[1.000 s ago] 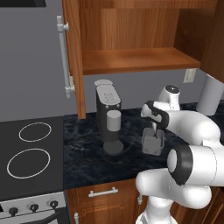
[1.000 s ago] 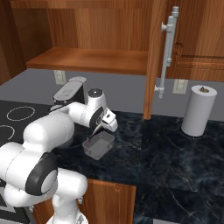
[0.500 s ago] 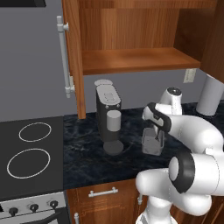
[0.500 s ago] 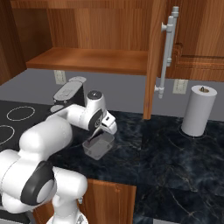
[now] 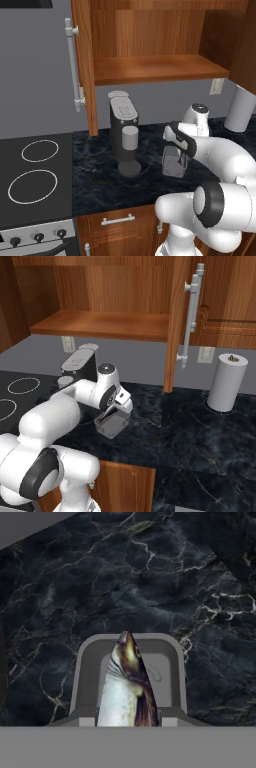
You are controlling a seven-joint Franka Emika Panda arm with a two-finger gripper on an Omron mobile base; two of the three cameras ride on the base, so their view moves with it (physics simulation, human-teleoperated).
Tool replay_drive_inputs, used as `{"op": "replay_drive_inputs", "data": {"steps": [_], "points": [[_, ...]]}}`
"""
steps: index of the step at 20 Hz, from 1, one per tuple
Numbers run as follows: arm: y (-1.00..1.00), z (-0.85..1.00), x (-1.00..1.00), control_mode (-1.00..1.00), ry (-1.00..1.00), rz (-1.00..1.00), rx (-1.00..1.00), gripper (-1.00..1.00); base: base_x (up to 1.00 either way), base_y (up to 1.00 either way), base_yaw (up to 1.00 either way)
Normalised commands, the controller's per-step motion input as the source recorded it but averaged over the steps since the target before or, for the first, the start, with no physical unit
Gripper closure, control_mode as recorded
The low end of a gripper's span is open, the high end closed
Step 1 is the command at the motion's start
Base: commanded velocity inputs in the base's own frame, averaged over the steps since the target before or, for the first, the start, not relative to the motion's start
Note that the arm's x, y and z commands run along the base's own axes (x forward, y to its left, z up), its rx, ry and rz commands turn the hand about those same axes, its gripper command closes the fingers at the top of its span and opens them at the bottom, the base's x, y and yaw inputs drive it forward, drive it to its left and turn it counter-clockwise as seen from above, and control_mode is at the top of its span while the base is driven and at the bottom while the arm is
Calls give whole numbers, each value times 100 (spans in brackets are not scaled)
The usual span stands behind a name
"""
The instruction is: Retrieve the tupperware from the cabinet, then place the raw meat into the tupperware to avoid contamination.
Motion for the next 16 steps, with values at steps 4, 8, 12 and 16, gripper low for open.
{"op": "replay_drive_inputs", "data": {"steps": [4, 8, 12, 16], "points": [[0, -4, 10, -100, 1, -1, 0, 100, 0, 0, 0], [0, -9, 18, -100, 5, 0, 0, 100, 0, 0, 0], [0, -12, 12, -100, 4, 0, 0, 100, 0, 0, 0], [0, -13, 14, -100, 2, 0, 0, -100, 0, 0, 0]]}}
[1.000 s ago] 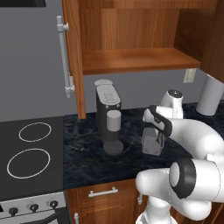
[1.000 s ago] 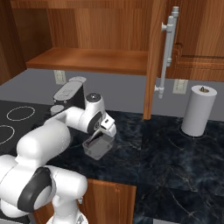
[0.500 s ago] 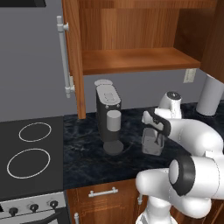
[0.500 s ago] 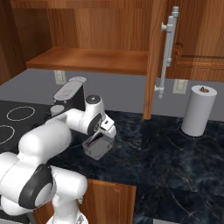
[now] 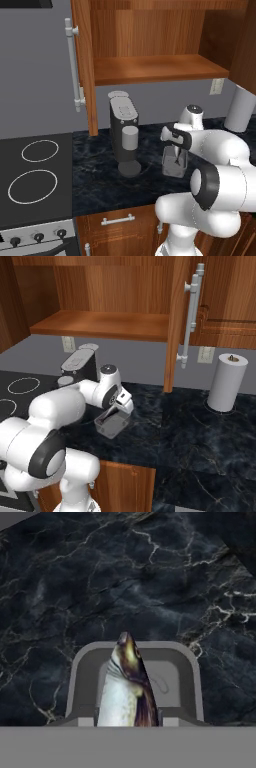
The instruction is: Retrieve the tupperware from the cabinet, then place the raw meat into the tupperware to avoid contamination.
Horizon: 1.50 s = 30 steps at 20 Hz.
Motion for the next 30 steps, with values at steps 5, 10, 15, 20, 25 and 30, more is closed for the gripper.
{"op": "replay_drive_inputs", "data": {"steps": [5, 10, 15, 20, 25, 30], "points": [[-1, -3, 19, -100, 0, 0, 0, -100, 0, 0, 0], [-10, 0, 11, -100, 0, 0, 1, -100, 0, 0, 0], [-11, 1, -7, -100, 0, -1, 3, -100, 0, 0, 0], [1, 2, -64, -100, -8, 0, 0, -100, 0, 0, 0], [19, -4, -94, -100, -17, 0, -1, -100, 0, 0, 0], [22, -18, -75, -100, -13, 0, 0, -100, 0, 0, 0]]}}
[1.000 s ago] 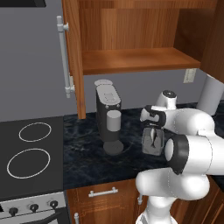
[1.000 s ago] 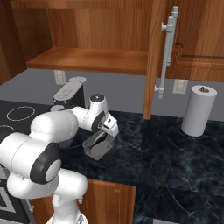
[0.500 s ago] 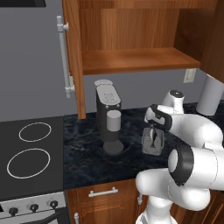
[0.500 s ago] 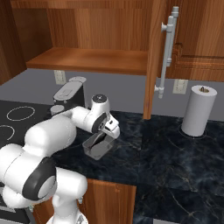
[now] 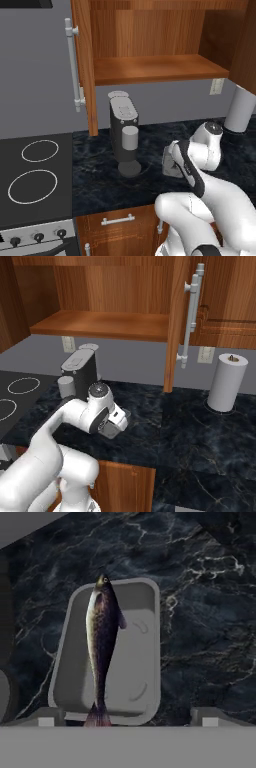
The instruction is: Retrieve the tupperware from the cabinet, then place the raw meat into the tupperware to avoid contamination.
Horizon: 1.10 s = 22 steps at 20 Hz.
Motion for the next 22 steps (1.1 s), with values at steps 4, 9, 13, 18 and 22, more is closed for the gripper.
{"op": "replay_drive_inputs", "data": {"steps": [4, 9, 13, 18, 22], "points": [[6, 0, -36, -100, -15, -1, 0, -100, 0, 0, 0], [20, 0, -79, -100, -19, 0, -6, -100, 0, 0, 0], [15, 0, -93, -100, -29, 0, -5, -100, 0, 0, 0], [7, 27, -76, -100, -36, 2, -1, -100, 0, 0, 0], [2, 49, -63, -100, -40, 3, 0, -100, 0, 0, 0]]}}
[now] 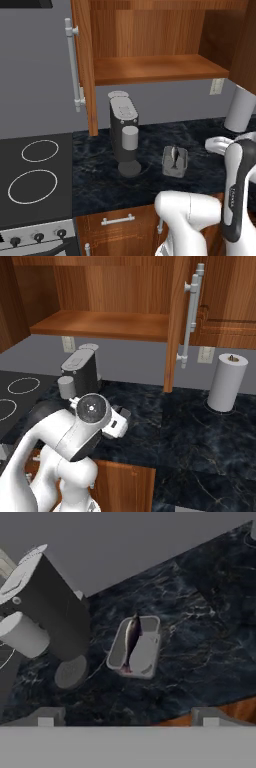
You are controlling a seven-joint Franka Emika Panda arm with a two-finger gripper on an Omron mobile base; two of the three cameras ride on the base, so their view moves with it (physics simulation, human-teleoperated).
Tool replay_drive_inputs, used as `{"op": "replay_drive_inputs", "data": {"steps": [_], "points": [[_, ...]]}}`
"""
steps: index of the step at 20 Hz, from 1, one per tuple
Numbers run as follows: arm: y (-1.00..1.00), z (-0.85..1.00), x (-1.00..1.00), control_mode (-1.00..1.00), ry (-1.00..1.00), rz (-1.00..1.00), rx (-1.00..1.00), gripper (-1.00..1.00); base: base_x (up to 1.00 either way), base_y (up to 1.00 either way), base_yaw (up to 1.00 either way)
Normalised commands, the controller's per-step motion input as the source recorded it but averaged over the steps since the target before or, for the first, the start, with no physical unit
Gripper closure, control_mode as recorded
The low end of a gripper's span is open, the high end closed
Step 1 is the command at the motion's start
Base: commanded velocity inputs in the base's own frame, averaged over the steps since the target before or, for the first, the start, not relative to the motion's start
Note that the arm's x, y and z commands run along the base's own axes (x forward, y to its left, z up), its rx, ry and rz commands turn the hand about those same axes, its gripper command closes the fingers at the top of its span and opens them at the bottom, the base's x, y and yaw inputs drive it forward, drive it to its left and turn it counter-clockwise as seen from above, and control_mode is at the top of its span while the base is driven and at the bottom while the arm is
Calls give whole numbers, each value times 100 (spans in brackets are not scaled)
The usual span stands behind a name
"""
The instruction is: Retrieve the tupperware from the cabinet, then place the raw meat into the tupperware to avoid contamination.
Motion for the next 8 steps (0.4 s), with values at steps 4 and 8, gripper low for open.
{"op": "replay_drive_inputs", "data": {"steps": [4, 8], "points": [[6, 53, -61, -100, -37, 4, 0, -100, 0, 0, 0], [12, 52, -60, -100, -36, 4, 0, -100, 0, 0, 0]]}}
